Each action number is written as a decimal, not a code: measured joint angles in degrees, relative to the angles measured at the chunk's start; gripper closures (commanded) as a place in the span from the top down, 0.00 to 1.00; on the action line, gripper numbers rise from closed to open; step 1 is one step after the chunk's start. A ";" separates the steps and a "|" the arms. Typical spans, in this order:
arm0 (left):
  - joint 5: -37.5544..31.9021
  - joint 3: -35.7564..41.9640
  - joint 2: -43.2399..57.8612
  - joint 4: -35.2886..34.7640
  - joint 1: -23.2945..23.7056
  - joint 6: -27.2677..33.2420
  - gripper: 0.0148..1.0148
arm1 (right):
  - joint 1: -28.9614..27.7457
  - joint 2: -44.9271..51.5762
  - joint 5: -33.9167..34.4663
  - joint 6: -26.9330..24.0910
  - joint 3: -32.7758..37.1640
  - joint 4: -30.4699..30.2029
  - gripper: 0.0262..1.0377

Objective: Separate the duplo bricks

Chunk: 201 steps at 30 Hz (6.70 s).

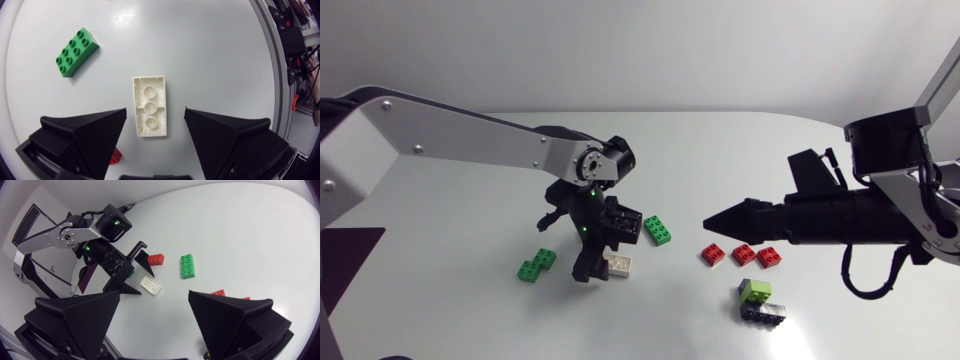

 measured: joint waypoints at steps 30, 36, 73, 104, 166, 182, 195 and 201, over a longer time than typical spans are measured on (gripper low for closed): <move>12.98 0.00 0.37 -5.07 1.57 -3.63 0.29 | -2.34 -3.91 -1.64 -1.79 -0.22 -0.02 0.95; 23.56 3.43 -3.41 -16.13 2.23 -3.56 0.29 | -2.21 -5.53 -0.63 -4.98 -0.31 -0.04 0.95; 41.90 23.45 0.57 -36.04 -0.13 -0.09 0.29 | 9.07 -3.10 -6.38 -12.50 -1.38 -0.77 0.82; 63.25 22.69 -0.09 -36.50 5.29 1.60 0.27 | 7.10 -11.76 -5.57 -1.49 -0.42 13.11 0.75; 33.92 21.88 -12.94 -25.70 12.66 1.09 0.97 | 20.11 1.46 16.17 -26.05 8.59 -2.29 0.12; 17.38 11.06 -17.27 -16.94 13.09 0.59 0.97 | 29.53 32.83 30.77 -45.64 24.72 -13.75 0.13; 13.49 9.88 -19.67 -16.44 17.38 2.91 0.97 | 34.53 46.36 38.23 -54.31 34.40 -23.04 0.13; 13.35 9.86 -21.20 -16.48 19.39 4.24 0.97 | 37.31 52.06 38.66 -54.88 39.23 -23.85 0.13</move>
